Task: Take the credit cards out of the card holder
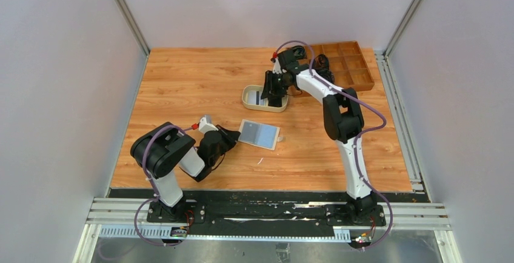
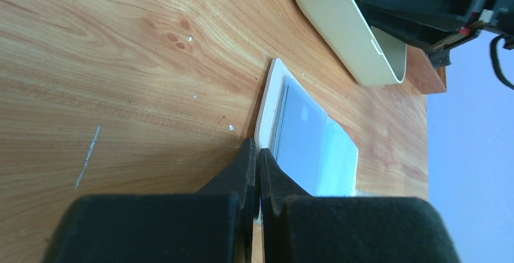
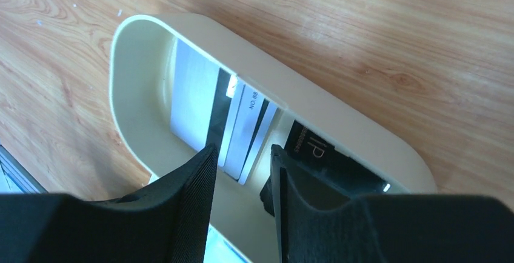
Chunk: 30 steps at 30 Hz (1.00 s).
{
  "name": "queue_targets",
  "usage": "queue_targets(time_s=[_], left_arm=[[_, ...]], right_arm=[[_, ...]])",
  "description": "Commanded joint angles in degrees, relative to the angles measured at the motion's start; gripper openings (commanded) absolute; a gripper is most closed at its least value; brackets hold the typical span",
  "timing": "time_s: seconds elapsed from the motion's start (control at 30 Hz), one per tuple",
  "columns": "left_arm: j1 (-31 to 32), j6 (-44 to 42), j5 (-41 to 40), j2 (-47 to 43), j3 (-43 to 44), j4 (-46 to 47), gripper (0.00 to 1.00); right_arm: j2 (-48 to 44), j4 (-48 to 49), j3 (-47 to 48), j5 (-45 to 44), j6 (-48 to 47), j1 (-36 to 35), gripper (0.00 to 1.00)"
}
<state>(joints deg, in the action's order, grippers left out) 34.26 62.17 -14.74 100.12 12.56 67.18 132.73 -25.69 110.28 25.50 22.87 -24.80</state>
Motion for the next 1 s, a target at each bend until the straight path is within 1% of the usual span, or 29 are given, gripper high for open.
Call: queue_targets(time_s=[0.0, 0.2, 0.63, 0.77, 0.97], left_arm=[[0.34, -0.96, -0.02, 1.51, 0.36, -2.29, 0.0], [0.3, -1.06, -0.11, 1.5, 0.3, -2.46, 0.0], [0.3, -0.91, 0.24, 2.07, 0.48, -2.23, 0.0], [0.31, -0.92, 0.16, 1.97, 0.41, -2.34, 0.0], [0.31, -0.76, 0.49, 2.57, 0.69, -1.97, 0.0]], right_arm=[[3.1, 0.88, 0.59, 0.71, 1.74, 0.3, 0.41], [4.63, 1.84, 1.02, 0.15, 2.76, 0.27, 0.41], [6.55, 1.9, 4.17, 1.85, 4.41, -1.45, 0.41], [4.19, 1.32, 2.44, 0.81, 2.75, -1.33, 0.41], [-0.47, 1.5, -3.68, 0.64, 1.69, -1.22, 0.41]])
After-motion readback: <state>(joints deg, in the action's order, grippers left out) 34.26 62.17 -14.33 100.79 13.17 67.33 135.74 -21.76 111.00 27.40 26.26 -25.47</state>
